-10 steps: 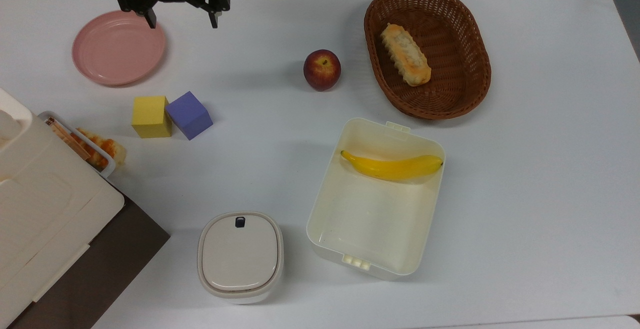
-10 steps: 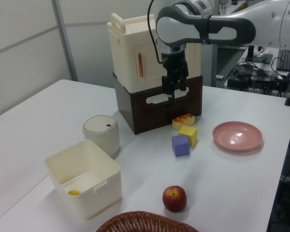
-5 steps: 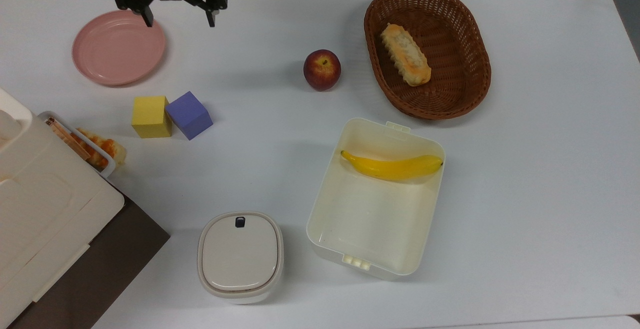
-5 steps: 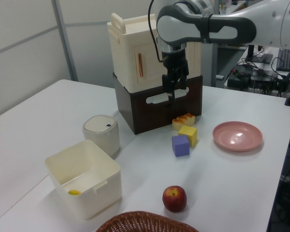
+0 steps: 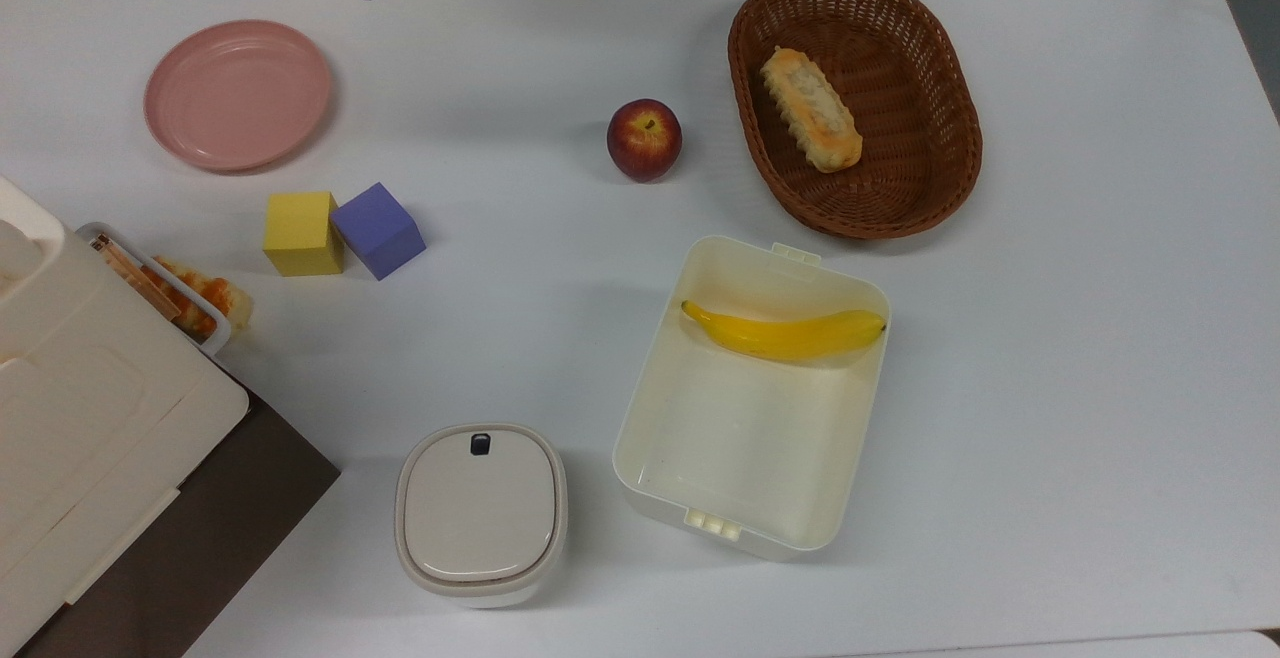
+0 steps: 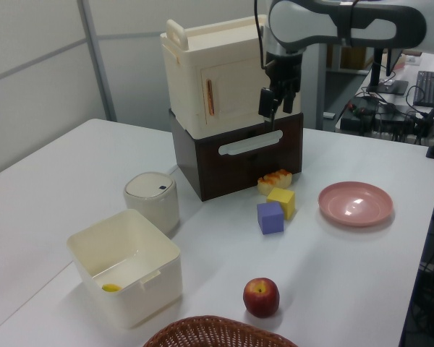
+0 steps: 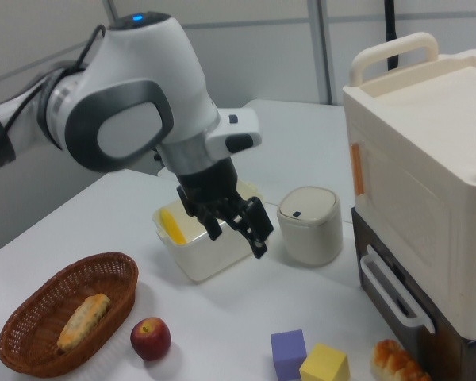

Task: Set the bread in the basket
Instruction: 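Move the gripper down toward the toasted bread piece beside the yellow cube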

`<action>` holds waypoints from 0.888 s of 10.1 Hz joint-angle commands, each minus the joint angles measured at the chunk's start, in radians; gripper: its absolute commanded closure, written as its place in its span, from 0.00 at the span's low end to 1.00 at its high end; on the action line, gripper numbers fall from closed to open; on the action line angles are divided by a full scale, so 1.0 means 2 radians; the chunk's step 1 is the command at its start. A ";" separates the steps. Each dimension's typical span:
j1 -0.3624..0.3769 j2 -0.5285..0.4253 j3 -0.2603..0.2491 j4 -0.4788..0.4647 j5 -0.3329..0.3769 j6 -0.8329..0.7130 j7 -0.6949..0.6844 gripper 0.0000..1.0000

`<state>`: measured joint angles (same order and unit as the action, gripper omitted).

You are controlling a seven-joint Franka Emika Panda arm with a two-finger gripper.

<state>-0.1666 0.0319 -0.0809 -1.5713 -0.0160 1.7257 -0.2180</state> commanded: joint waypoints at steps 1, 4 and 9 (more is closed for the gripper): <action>-0.020 -0.050 0.000 -0.140 0.013 0.148 -0.011 0.00; -0.052 -0.020 0.001 -0.193 0.013 0.274 -0.021 0.00; -0.066 0.106 0.001 -0.175 0.014 0.429 0.044 0.00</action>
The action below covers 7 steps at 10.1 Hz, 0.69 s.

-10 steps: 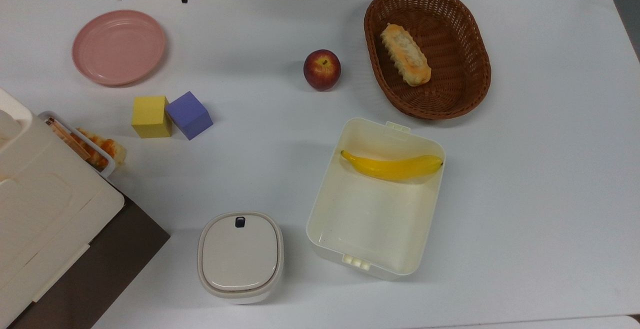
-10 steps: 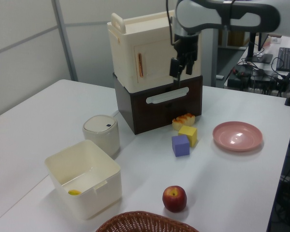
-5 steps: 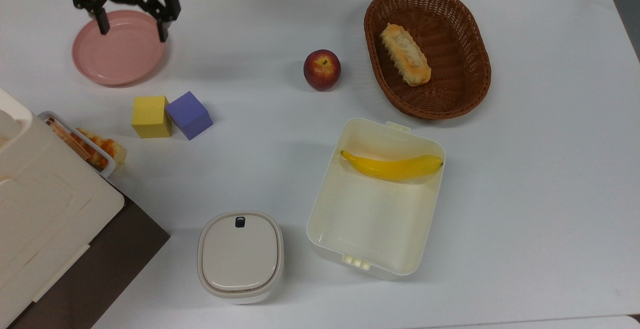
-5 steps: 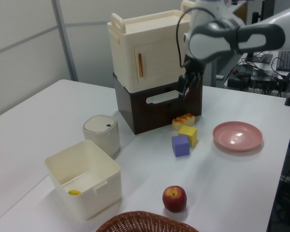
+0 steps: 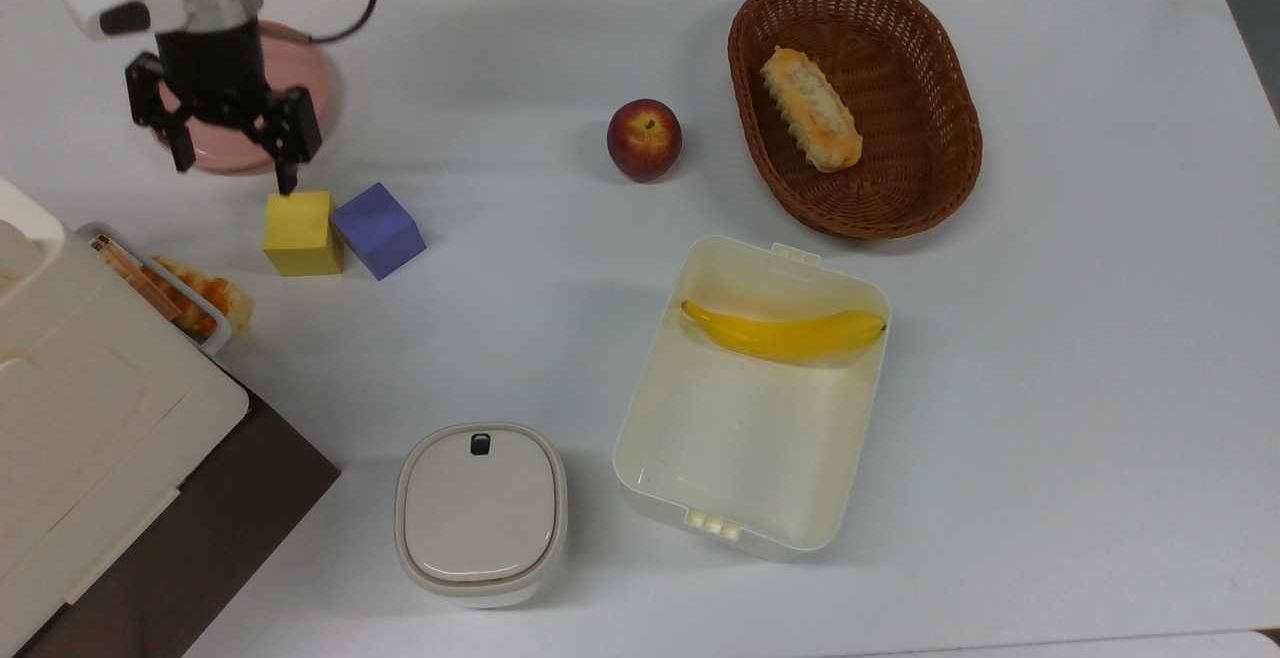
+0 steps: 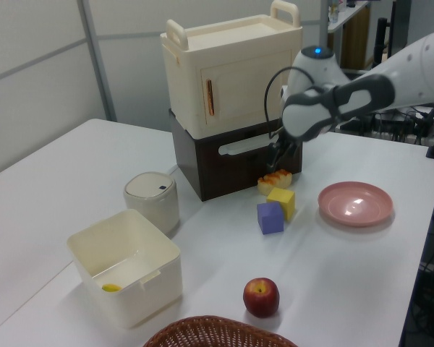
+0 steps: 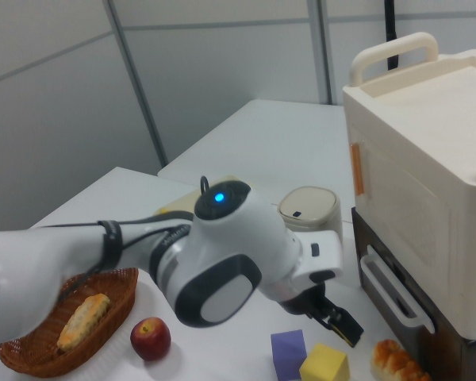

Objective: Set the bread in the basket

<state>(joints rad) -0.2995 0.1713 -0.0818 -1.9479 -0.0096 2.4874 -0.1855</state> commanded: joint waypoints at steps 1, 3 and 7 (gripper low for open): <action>-0.001 0.062 0.001 0.029 0.011 0.066 0.045 0.00; -0.001 0.103 0.002 0.054 0.011 0.099 0.070 0.00; -0.006 0.154 0.001 0.083 0.000 0.112 0.069 0.04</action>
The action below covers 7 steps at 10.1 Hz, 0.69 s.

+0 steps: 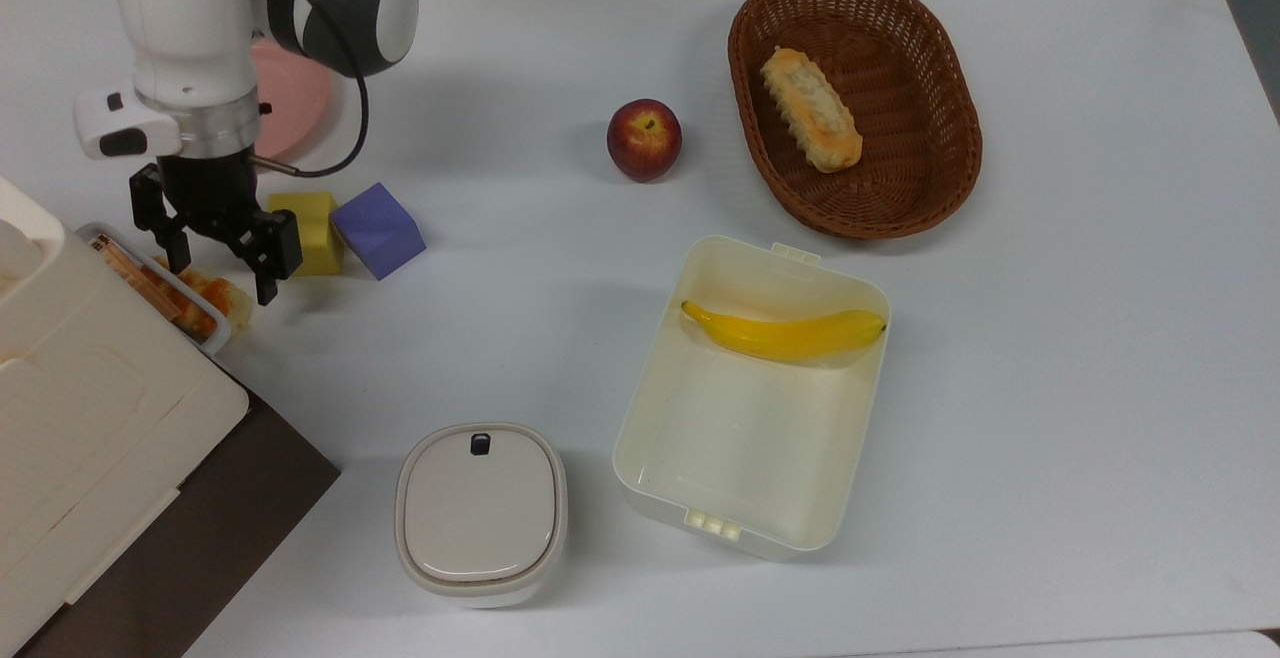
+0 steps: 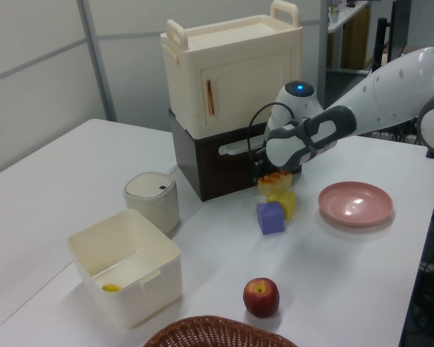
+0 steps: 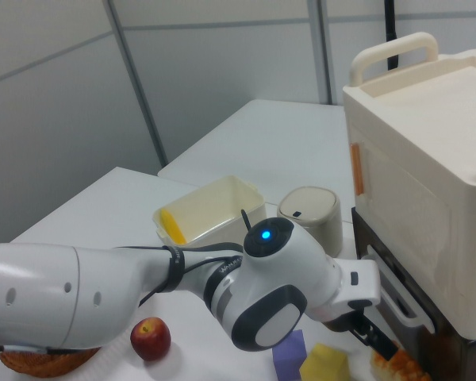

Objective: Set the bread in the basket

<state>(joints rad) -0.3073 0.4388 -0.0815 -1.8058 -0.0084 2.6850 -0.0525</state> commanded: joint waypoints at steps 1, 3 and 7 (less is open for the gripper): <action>-0.003 0.028 0.001 0.012 -0.001 0.014 0.001 0.05; -0.007 0.033 0.001 0.019 -0.020 0.014 -0.001 0.29; -0.011 0.031 0.000 0.022 -0.030 0.014 -0.003 1.00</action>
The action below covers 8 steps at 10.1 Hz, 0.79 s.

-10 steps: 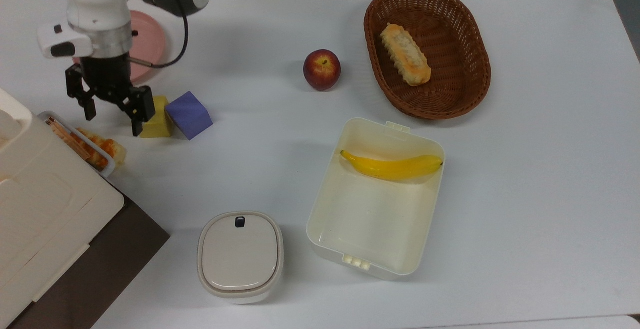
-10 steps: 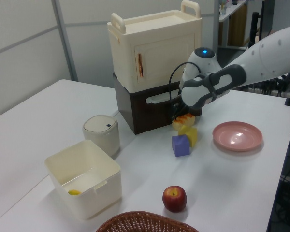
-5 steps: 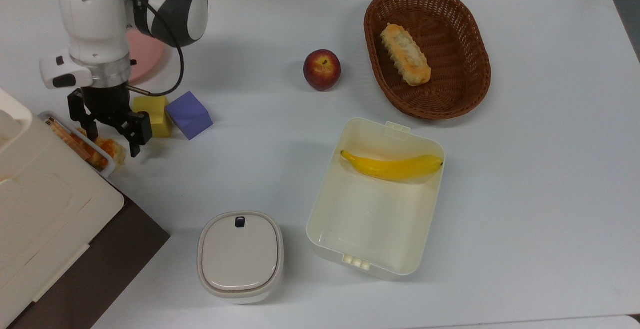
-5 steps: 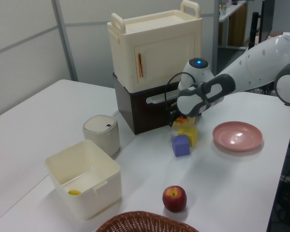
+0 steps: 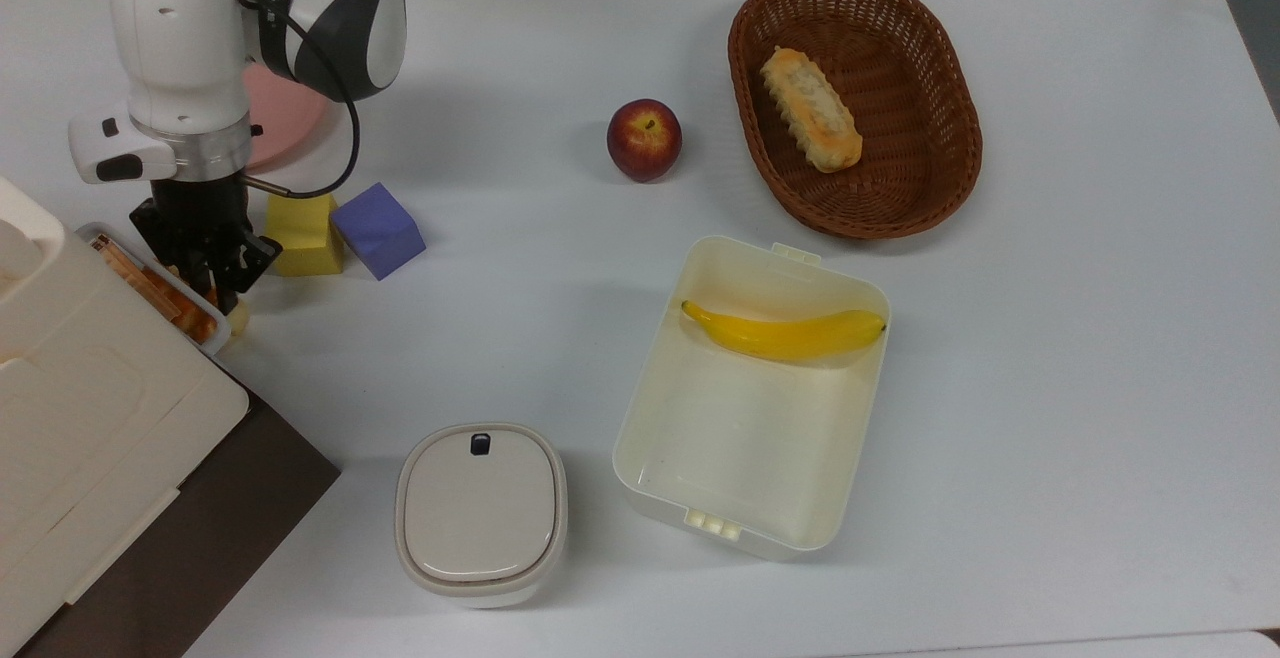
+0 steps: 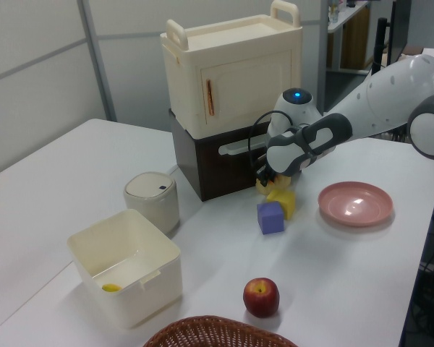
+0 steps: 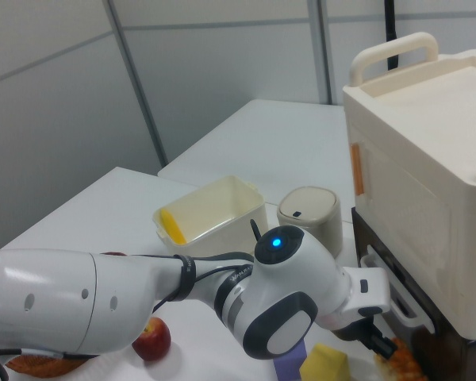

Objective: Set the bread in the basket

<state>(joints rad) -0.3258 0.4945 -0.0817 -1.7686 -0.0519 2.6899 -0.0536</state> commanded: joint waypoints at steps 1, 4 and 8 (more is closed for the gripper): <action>-0.003 0.001 0.000 0.004 -0.008 0.010 -0.002 1.00; -0.001 -0.031 0.000 0.000 -0.007 -0.008 -0.001 1.00; 0.036 -0.111 0.006 0.005 -0.006 -0.212 -0.001 1.00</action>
<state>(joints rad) -0.3094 0.3621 -0.0714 -1.7384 -0.0530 2.4345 -0.0549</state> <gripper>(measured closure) 0.974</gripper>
